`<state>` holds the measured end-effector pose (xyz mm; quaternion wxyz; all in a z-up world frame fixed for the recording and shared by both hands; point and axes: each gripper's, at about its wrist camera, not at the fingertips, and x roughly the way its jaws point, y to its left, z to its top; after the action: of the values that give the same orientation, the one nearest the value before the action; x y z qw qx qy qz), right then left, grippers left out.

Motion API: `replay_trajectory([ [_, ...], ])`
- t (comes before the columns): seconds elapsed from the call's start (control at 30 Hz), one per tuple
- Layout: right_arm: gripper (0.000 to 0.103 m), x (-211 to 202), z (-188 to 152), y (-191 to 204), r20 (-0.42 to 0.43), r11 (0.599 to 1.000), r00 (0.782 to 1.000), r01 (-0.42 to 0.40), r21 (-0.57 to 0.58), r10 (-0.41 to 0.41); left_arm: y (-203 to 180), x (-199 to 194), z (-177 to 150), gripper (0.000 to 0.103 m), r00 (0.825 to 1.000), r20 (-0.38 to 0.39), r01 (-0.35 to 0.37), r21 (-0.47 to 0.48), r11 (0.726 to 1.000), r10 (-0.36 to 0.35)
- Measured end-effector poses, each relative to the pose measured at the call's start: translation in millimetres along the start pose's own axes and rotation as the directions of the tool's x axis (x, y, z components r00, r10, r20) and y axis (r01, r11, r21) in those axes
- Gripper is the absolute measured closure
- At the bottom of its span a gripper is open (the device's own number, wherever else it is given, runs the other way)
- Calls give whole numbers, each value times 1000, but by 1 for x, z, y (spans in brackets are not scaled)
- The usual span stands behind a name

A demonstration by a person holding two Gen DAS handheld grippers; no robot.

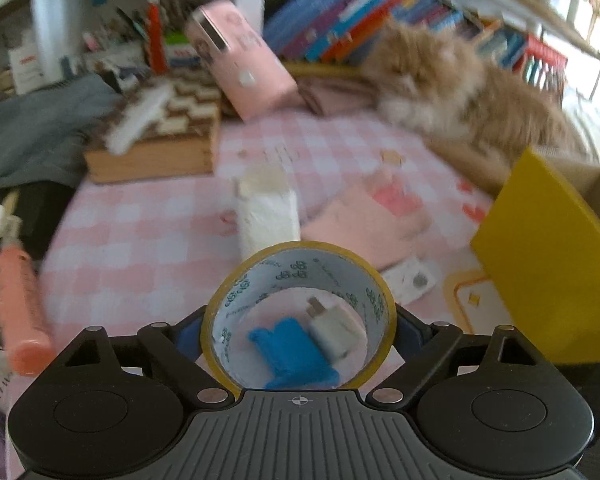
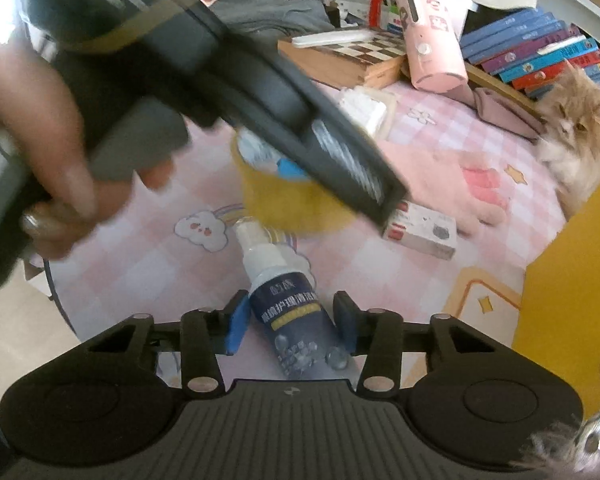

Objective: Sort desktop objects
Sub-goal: 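Grasp the yellow tape roll with the left tool while the right tool grasps the spray bottle, then lift and carry the tape roll and spray bottle toward the yellow box with both tools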

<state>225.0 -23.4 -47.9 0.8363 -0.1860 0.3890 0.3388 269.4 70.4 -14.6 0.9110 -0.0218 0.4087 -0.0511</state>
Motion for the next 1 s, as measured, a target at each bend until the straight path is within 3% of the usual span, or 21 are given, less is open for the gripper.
replay_trajectory([
  [0.07, 71, -4, -3, -5, -8, 999, 1000, 23, 45, -23, 6, -14, 2, 12, 999, 38, 1, -29, 1000, 0],
  [0.27, 71, -10, -10, -25, -37, 977, 998, 53, 208, -46, 21, -42, 1, 12, 995, 99, -5, -105, 994, 16],
  [0.53, 69, -16, -21, -11, -41, 982, 997, 73, 172, -67, 29, -62, -14, 12, 992, 119, -26, -129, 991, 41],
  [0.77, 72, -17, -20, -15, -38, 974, 996, 84, 210, -78, 31, -71, -26, 12, 992, 113, -41, -152, 987, 59],
  [1.0, 73, -41, -19, -6, 25, 964, 996, 80, 254, -89, 29, -86, -33, 12, 989, 132, -42, -152, 987, 62],
])
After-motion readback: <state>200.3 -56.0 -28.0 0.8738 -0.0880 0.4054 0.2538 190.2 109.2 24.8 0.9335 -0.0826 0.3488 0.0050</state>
